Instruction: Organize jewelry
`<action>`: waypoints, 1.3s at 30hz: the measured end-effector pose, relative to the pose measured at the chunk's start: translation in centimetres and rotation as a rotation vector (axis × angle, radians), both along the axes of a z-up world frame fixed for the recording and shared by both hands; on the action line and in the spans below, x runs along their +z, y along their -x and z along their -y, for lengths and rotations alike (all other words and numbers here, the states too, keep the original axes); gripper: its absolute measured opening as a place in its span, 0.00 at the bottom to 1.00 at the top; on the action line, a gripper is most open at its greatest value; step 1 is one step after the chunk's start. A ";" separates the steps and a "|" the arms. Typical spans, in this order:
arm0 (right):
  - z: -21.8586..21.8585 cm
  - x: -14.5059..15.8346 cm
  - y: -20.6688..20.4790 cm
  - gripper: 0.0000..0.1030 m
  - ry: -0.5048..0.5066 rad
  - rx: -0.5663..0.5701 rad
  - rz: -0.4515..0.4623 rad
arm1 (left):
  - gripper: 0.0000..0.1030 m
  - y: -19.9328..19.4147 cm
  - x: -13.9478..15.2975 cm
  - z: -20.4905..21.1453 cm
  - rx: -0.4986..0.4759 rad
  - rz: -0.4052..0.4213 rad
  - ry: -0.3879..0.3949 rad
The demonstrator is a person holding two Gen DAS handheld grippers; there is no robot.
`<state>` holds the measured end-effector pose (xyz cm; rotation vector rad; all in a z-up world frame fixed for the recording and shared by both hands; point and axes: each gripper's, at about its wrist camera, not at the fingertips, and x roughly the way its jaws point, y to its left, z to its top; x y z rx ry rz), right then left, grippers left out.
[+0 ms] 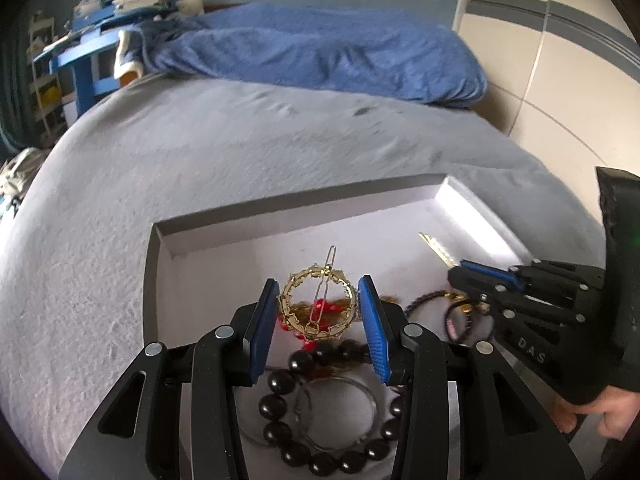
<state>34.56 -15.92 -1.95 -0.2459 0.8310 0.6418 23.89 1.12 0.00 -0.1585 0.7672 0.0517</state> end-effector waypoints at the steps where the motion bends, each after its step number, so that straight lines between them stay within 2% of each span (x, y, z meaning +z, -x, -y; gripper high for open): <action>1: 0.1 -0.2 0.0 0.05 0.002 -0.001 -0.002 | 0.41 -0.2 -0.3 -0.2 -0.001 -0.011 0.006; 4: 0.2 -0.4 0.0 0.06 -0.004 -0.007 -0.004 | 0.42 -0.1 -0.4 -0.2 -0.004 -0.013 0.003; 6: 0.3 -0.3 0.2 0.06 -0.004 -0.003 0.001 | 0.56 0.1 -0.2 -0.3 -0.006 -0.007 0.007; 8: 0.4 0.0 0.5 0.06 -0.008 -0.001 0.014 | 0.63 0.5 0.1 -0.2 -0.006 0.012 0.001; 11: 0.9 0.8 1.2 0.09 -0.037 -0.003 0.039 | 0.64 1.2 0.3 -0.2 0.003 0.022 -0.008; 12: 1.2 1.1 1.5 0.17 -0.048 -0.006 0.048 | 0.65 1.5 0.3 -0.2 0.008 0.027 -0.009; 13: 1.4 1.3 1.7 0.29 -0.058 -0.007 0.055 | 0.66 1.7 0.4 -0.2 0.013 0.032 -0.006; 15: 2.0 1.8 2.4 0.42 -0.087 -0.003 0.075 | 0.76 2.6 0.7 -0.3 0.021 0.053 -0.009; 20: 2.9 2.5 3.9 0.46 -0.097 -0.003 0.101 | 0.77 4.6 1.7 -0.6 0.032 0.089 0.000; 22: 3.4 2.8 4.5 0.59 -0.116 -0.007 0.109 | 0.77 5.5 2.2 -0.6 0.035 0.114 -0.001; 24: 3.9 3.1 5.2 0.66 -0.134 -0.010 0.126 | 0.79 6.4 2.6 -0.6 0.040 0.138 -0.001; 29: 5.0 3.2 6.9 0.77 -0.155 -0.030 0.140 | 0.85 8.4 3.1 -0.3 0.058 0.185 0.000; 31: 5.5 3.2 7.5 0.84 -0.162 -0.043 0.144 | 0.86 8.9 3.1 0.0 0.063 0.196 -0.017; 36: 7.1 3.0 9.1 0.91 -0.187 -0.082 0.170 | 0.86 10.4 2.7 0.2 0.077 0.199 -0.033; 39: 7.9 2.9 10.0 0.95 -0.199 -0.093 0.176 | 0.90 11.5 2.3 0.5 0.079 0.199 -0.044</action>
